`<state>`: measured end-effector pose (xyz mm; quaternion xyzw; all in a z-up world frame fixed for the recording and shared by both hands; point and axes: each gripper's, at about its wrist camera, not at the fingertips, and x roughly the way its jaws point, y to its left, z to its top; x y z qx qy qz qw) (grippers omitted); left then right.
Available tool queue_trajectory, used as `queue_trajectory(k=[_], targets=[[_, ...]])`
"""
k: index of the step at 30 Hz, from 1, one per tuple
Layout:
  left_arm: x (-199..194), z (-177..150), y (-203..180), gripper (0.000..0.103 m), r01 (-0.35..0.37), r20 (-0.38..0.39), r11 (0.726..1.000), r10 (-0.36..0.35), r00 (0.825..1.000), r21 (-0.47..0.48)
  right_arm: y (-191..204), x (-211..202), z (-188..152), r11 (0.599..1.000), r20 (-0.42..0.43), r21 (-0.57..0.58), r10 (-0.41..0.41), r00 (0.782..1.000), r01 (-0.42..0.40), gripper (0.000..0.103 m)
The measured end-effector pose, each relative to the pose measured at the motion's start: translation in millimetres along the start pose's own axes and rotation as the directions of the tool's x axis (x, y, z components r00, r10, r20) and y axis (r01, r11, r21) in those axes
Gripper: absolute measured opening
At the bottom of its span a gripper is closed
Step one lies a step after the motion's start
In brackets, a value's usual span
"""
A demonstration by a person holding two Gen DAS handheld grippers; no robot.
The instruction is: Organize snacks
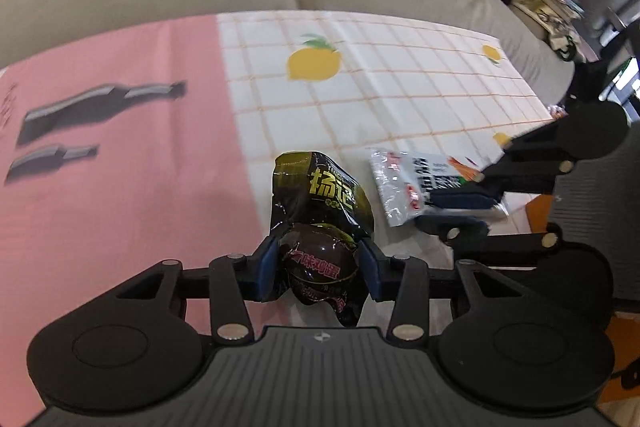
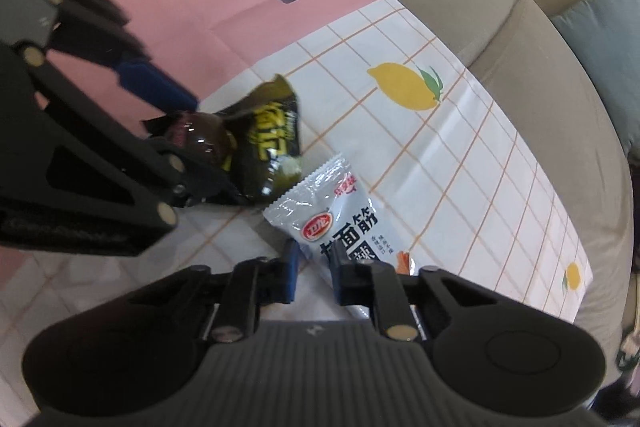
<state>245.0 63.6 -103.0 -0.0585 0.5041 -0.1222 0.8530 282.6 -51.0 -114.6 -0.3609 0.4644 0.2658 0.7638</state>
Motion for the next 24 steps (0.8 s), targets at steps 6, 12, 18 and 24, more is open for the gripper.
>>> queue_trajectory(k=[6, 12, 18, 24], targets=[[-25.6, -37.0, 13.3, 0.046, 0.003, -0.004, 0.996, -0.003, 1.000, -0.090, 25.5, -21.4, -14.8, 0.976, 0.000, 0.193, 0.099, 0.995, -0.097, 0.000], [-48.4, -72.8, 26.2, 0.046, 0.005, 0.015, 0.988, -0.003, 1.000, -0.154, 59.4, -36.1, -44.5, 0.884, 0.073, 0.400, 0.231, 0.970, -0.240, 0.000], [-57.0, -83.8, 31.6, 0.046, -0.007, 0.022, 0.990, 0.010, 1.000, -0.144, 71.7, -52.5, -51.7, 0.927, 0.136, 0.290, 0.204, 0.970, -0.235, 0.033], [-54.6, -83.5, 26.6, 0.047, -0.025, 0.026, 0.991, 0.028, 0.999, -0.131, 27.3, -53.0, -42.5, 0.948, 0.119, 0.263, 0.154, 0.981, -0.180, 0.065]])
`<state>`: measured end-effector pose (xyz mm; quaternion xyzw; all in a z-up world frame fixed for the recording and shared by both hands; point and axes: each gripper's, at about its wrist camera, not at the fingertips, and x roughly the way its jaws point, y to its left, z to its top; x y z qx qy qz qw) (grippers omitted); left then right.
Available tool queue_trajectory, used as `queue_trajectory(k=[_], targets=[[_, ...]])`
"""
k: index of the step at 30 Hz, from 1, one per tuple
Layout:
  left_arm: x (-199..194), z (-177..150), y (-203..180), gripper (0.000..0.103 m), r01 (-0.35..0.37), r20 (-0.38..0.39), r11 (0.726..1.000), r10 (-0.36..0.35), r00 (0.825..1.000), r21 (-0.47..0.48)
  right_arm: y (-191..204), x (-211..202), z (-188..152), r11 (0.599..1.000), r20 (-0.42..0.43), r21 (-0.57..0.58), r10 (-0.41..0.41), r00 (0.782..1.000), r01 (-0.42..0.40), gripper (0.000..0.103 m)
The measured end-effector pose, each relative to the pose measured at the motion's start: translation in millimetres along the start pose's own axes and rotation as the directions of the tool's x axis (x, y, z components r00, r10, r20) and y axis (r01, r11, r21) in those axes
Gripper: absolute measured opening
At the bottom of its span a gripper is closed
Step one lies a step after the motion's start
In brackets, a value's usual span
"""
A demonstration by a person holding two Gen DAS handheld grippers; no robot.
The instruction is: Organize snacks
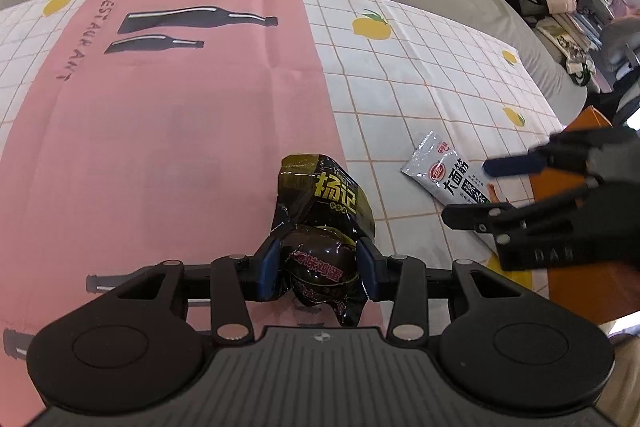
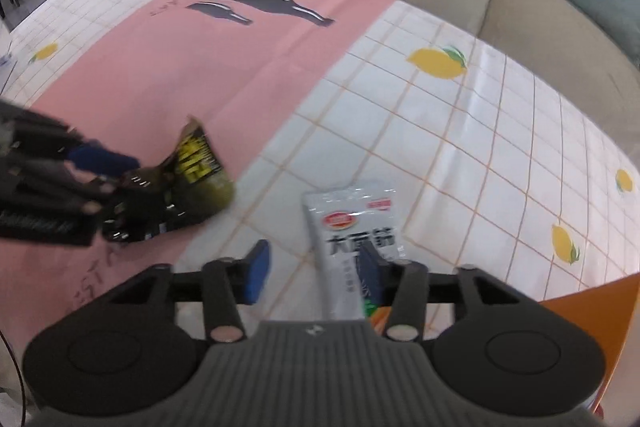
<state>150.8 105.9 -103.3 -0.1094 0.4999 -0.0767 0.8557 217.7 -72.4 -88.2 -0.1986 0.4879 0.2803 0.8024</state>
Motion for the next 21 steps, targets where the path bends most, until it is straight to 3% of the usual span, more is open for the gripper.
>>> queue_trajectory(k=[1, 5, 9, 21], targets=[[0.0, -0.9, -0.6, 0.049, -0.001, 0.001, 1.000, 0.001, 1.000, 0.012, -6.0, 4.3, 1.7, 1.000, -0.015, 0.010, -0.004, 1.000, 0.004, 0.075], [-2.2, -5.4, 0.0, 0.063, 0.013, -0.008, 0.997, -0.013, 1.000, 0.075, -19.3, 22.3, 3.1, 0.999, -0.079, 0.005, -0.037, 0.996, 0.038, 0.076], [-0.8, -8.6, -2.4, 0.074, 0.038, -0.030, 0.988, -0.034, 0.999, 0.150, -24.1, 31.5, 5.6, 0.997, -0.134, 0.081, 0.023, 0.991, -0.012, 0.085], [12.4, -7.5, -13.8, 0.077, -0.017, 0.006, 0.967, 0.016, 1.000, 0.256, -7.6, 29.9, -14.7, 0.985, -0.089, 0.169, -0.012, 0.996, 0.027, 0.087]])
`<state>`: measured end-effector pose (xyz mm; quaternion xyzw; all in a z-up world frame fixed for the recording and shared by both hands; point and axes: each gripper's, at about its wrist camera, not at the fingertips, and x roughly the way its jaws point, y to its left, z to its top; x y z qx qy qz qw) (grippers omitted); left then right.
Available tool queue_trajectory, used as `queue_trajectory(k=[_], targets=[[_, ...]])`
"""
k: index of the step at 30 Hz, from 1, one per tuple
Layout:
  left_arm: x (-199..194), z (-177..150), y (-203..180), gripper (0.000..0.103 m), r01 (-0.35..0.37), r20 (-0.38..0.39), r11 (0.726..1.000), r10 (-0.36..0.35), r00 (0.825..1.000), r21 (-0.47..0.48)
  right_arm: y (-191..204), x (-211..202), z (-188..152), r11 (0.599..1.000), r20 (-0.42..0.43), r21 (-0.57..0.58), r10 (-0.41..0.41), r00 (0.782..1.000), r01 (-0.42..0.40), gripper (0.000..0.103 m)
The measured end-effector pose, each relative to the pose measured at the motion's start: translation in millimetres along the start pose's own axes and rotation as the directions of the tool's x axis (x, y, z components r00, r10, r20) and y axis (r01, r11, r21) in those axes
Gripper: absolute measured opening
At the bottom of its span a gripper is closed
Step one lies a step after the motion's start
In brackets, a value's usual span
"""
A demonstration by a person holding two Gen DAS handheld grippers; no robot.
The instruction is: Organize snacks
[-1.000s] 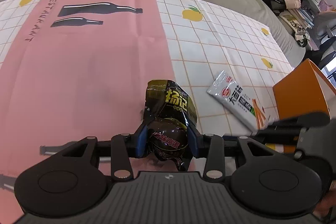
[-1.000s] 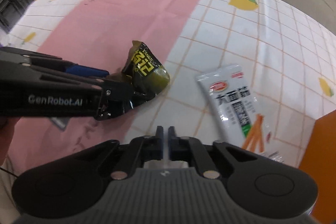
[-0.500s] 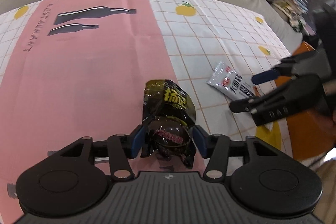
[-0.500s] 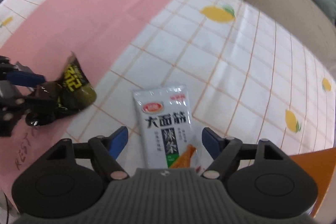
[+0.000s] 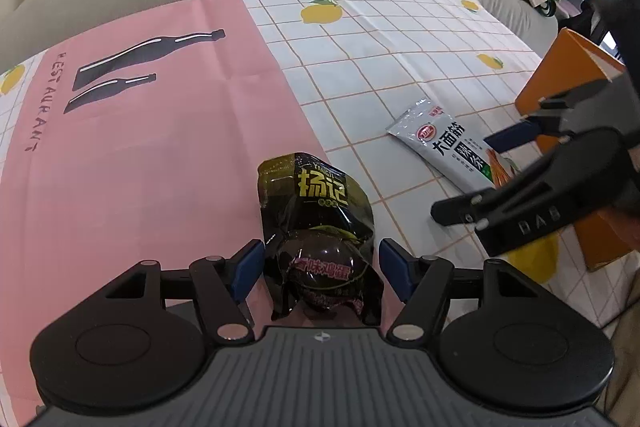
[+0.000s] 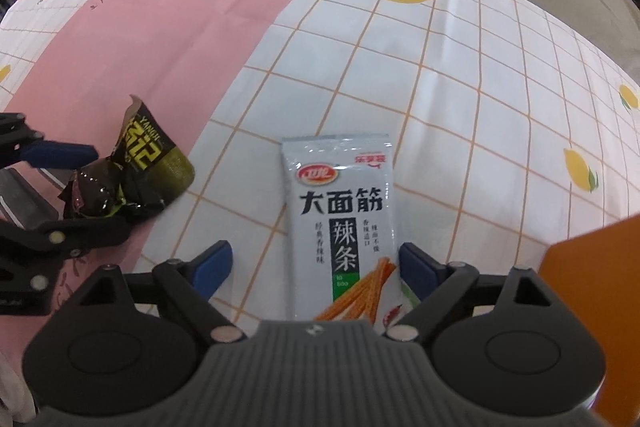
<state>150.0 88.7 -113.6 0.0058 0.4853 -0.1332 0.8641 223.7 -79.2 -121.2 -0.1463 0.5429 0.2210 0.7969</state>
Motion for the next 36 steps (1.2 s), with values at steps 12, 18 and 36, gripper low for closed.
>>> queue_trajectory(k=[12, 18, 36], targets=[[-2.0, -5.7, -3.6, 0.063, -0.030, 0.012, 0.996, 0.032, 0.999, -0.084, 23.6, -11.5, -18.5, 0.996, 0.085, 0.081, -0.044, 0.995, 0.037, 0.049], [-8.0, -11.3, 2.8, 0.061, -0.009, 0.023, 0.970, 0.015, 1.000, -0.243, 30.0, -18.1, -31.2, 0.988, 0.102, 0.153, -0.030, 0.994, 0.014, 0.046], [-52.9, -31.6, -4.3, 0.059, 0.101, 0.099, 0.866, -0.060, 0.993, -0.489, 40.2, -72.6, -77.5, 0.930, 0.222, 0.342, 0.058, 0.973, -0.133, 0.044]])
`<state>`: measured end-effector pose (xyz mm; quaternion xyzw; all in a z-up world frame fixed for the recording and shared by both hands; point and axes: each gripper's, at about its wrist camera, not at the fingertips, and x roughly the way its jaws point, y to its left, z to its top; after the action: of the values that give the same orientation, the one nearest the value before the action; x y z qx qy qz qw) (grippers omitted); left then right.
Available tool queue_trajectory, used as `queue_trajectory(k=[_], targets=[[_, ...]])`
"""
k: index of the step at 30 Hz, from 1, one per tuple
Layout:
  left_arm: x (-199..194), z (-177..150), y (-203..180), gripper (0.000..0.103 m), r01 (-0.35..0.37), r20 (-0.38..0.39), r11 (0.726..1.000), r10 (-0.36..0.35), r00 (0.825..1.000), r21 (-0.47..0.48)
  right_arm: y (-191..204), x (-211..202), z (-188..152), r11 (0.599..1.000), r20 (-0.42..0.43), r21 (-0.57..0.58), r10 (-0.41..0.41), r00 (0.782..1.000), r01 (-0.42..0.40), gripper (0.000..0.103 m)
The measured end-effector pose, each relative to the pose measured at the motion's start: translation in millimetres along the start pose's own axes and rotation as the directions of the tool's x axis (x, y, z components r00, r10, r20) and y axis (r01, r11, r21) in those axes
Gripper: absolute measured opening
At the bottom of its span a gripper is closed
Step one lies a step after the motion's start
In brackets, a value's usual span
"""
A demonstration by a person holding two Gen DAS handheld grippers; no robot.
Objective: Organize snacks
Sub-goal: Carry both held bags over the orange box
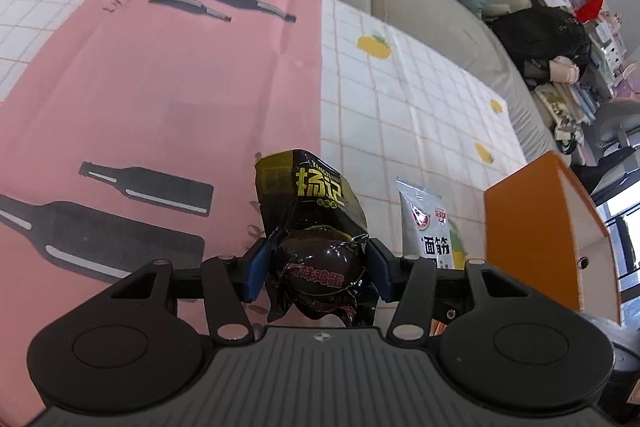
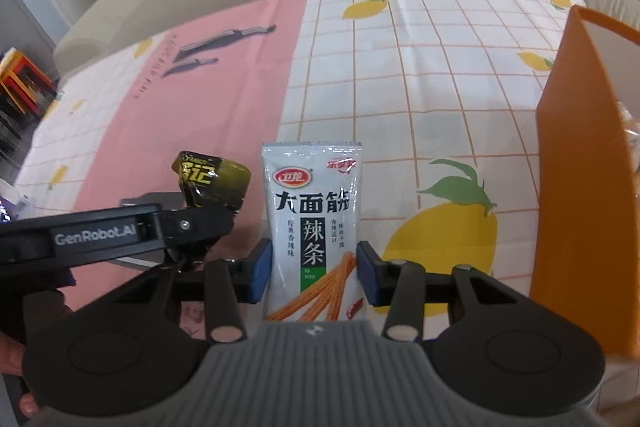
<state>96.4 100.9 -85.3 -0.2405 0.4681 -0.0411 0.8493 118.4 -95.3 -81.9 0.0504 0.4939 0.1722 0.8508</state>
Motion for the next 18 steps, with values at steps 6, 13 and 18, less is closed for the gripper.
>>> queue_trajectory(k=[6, 13, 18], targets=[[-29.2, 3.7, -20.1, 0.058, 0.031, 0.048, 1.000, -0.031, 0.998, 0.004, -4.1, -40.2, -2.2, 0.998, 0.077, 0.042, 0.036, 0.996, -0.039, 0.044], [-56.8, 8.6, -60.5, 0.057, 0.054, 0.079, 0.997, -0.058, 0.995, 0.051, -18.8, -94.5, 3.3, 0.996, 0.176, 0.057, 0.060, 0.983, -0.070, 0.043], [-65.9, 7.9, -95.6, 0.056, 0.107, 0.070, 0.990, -0.113, 0.991, 0.088, -39.5, -129.2, 2.6, 0.994, 0.220, 0.079, 0.058, 0.974, -0.077, 0.043]])
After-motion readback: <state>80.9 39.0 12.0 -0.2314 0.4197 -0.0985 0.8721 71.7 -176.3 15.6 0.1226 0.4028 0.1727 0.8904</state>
